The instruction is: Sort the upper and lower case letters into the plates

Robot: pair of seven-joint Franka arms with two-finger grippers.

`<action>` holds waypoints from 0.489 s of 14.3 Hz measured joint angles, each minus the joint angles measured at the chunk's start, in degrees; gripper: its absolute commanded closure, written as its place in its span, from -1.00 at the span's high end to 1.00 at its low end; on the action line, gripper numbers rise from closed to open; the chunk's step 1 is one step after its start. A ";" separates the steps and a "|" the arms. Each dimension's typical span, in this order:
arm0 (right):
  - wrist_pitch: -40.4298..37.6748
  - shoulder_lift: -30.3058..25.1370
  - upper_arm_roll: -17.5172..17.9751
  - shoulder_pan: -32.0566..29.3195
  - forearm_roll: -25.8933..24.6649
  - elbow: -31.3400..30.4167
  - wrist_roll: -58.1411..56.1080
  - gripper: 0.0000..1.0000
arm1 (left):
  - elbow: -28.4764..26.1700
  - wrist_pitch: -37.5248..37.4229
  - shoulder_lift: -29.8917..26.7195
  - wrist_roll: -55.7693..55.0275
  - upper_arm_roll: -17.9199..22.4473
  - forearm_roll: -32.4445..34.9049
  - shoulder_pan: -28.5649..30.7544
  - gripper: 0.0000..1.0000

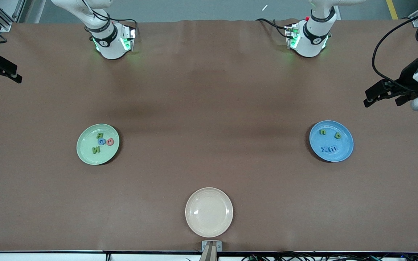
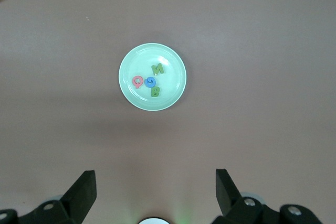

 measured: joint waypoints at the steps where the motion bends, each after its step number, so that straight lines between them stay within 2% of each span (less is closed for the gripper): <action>1: 0.00 0.00 0.00 -0.01 -0.05 0.00 0.00 1.00 | 0.00 0.00 -0.06 0.00 -0.02 0.00 0.00 1.00; 7: -0.11 0.00 -0.01 -0.03 0.37 -0.17 0.02 1.00 | 0.00 0.06 -0.32 0.00 -0.15 0.00 0.00 1.00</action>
